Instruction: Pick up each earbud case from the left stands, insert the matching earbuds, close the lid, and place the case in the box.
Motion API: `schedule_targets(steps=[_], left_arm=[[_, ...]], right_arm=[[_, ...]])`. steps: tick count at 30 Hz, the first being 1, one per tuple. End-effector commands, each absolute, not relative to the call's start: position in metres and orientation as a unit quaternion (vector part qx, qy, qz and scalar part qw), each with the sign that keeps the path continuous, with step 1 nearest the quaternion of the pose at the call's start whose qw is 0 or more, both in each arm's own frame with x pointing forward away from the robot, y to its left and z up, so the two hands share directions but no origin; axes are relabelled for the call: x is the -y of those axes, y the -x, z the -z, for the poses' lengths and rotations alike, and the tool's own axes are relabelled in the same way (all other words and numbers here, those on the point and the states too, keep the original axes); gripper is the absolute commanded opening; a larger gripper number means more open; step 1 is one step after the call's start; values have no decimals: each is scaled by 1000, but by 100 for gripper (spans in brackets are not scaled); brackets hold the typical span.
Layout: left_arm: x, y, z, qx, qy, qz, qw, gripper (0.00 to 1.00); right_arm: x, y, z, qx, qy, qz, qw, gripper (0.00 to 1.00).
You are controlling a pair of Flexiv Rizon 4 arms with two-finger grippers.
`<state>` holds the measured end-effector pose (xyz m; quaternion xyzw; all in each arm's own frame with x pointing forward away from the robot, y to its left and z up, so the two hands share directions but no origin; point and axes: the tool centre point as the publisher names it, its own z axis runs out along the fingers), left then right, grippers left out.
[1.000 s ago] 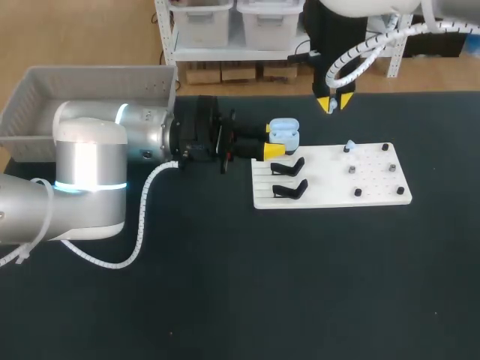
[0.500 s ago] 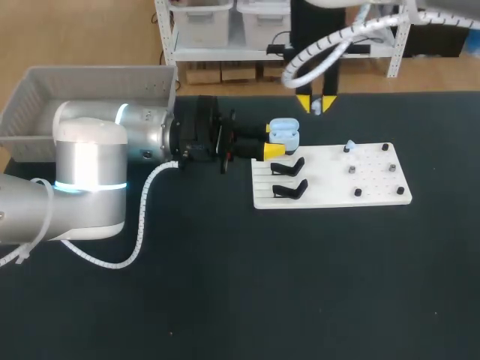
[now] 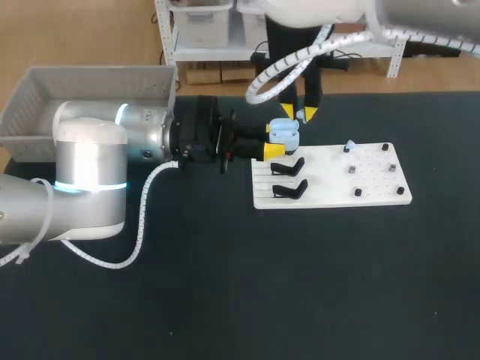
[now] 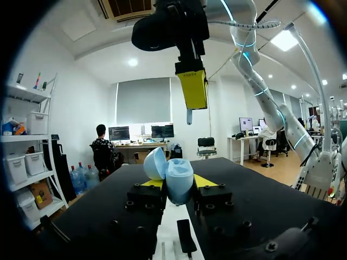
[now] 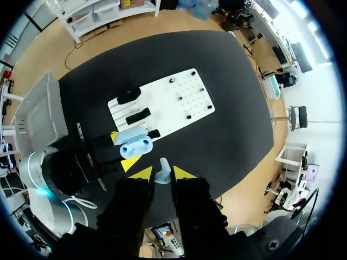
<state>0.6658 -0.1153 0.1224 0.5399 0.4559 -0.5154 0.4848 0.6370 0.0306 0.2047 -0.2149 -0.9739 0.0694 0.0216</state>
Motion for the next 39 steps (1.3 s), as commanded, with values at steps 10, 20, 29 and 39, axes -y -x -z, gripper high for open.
schedule_targets(steps=[10,20,29,39], left_arm=[[115,-665,-121,-455,-539,514,487,0],[115,-665,-121,-455,-539,514,487,0],[115,-665,-121,-455,-539,514,487,0],[115,-665,-121,-455,-539,514,487,0]], right_arm=[[-47,-641,-190,968,241,-56,29,0],[-47,-641,-190,968,241,-56,29,0],[-50,-642,-189,968,244,-58,31,0],[-49,-650,-186,949,306,-60,44,0]])
